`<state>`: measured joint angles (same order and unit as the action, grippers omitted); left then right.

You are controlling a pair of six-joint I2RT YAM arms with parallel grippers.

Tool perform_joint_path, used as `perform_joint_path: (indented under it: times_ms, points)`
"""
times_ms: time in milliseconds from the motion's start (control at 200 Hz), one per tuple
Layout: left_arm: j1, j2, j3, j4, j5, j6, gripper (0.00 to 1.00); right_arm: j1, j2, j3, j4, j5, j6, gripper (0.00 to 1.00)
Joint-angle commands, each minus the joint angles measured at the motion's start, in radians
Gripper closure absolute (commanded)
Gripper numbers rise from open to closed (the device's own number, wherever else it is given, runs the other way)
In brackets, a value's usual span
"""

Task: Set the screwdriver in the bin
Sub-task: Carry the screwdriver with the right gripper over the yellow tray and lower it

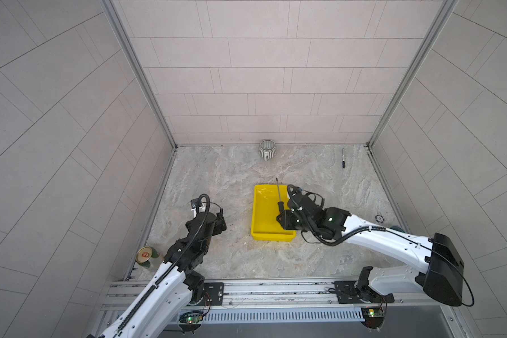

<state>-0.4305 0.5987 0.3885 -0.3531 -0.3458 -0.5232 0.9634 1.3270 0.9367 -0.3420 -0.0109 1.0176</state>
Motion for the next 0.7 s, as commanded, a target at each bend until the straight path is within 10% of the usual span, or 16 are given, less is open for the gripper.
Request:
perform_joint_path:
  times_ms: [0,696]
  points:
    - [-0.001,-0.02,-0.005,-0.013,-0.028,-0.004,0.07,0.026,0.061,-0.005,0.153,0.089,0.179,1.0]
    - [-0.001,-0.03,-0.013,-0.01,-0.04,-0.003,0.05,-0.03,0.387,0.172,0.107,-0.152,0.108,0.97]
